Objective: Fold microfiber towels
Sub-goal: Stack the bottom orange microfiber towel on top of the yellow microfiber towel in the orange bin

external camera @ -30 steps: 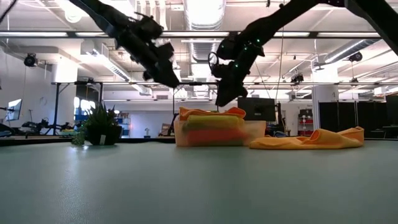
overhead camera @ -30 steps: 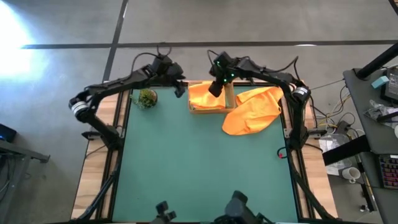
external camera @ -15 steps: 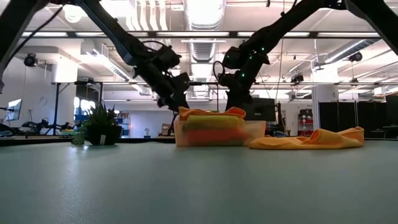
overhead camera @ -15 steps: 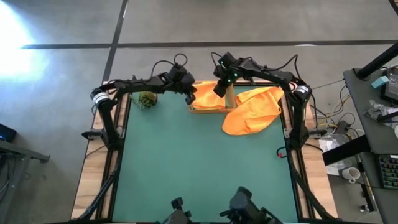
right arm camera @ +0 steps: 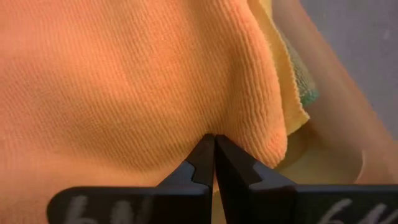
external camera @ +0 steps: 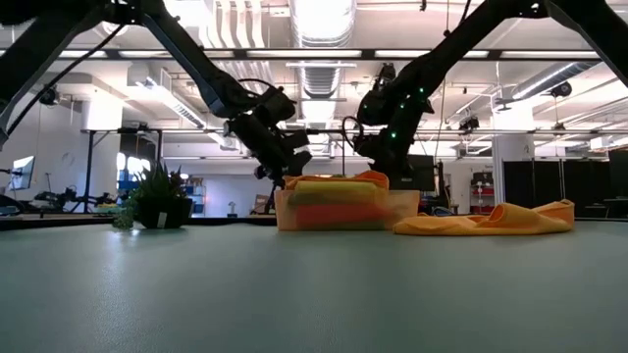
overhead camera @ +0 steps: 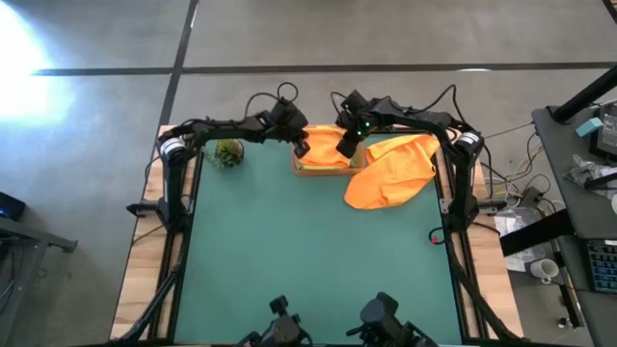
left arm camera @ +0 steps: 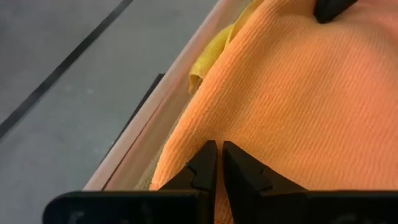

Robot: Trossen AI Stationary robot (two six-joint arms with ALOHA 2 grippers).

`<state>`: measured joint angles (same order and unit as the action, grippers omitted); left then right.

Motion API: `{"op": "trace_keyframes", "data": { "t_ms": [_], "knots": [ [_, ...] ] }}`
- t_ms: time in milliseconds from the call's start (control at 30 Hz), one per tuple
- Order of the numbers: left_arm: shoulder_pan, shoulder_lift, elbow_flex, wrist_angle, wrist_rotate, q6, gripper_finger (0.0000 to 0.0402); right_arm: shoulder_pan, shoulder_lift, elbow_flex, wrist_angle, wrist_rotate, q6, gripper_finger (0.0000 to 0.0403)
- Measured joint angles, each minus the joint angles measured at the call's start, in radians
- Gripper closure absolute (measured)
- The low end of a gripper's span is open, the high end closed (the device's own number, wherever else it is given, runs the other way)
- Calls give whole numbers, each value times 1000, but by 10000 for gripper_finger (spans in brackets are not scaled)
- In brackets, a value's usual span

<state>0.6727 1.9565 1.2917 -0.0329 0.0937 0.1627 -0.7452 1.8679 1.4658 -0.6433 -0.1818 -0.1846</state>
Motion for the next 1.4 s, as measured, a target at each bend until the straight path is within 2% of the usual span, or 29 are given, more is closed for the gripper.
{"op": "trace_keyframes", "data": {
  "t_ms": [267,433,667,833,967,1033,1167,1400],
  "knots": [
    [0,-126,4,-76,-6,1,389,-27,-45,51,-6,-4,-23,394],
    [-1,-240,-7,-110,-20,1,389,-22,-92,52,-31,-142,-25,394],
    [-1,-356,-26,-164,-49,1,388,-2,-78,46,-123,-297,-63,394],
    [0,-392,-52,-168,-93,2,388,25,-73,35,-141,-304,-93,394],
    [0,-393,-55,-179,-104,2,388,43,-67,19,-146,-361,-121,394],
    [0,-393,-55,-195,-104,2,388,54,-56,2,-157,-349,-122,394],
    [0,-393,-57,-204,-104,2,388,53,-45,-38,-183,-242,-114,394],
    [0,-393,-57,-216,-104,2,388,55,-66,-50,-182,-239,-115,394]
  ]
}}
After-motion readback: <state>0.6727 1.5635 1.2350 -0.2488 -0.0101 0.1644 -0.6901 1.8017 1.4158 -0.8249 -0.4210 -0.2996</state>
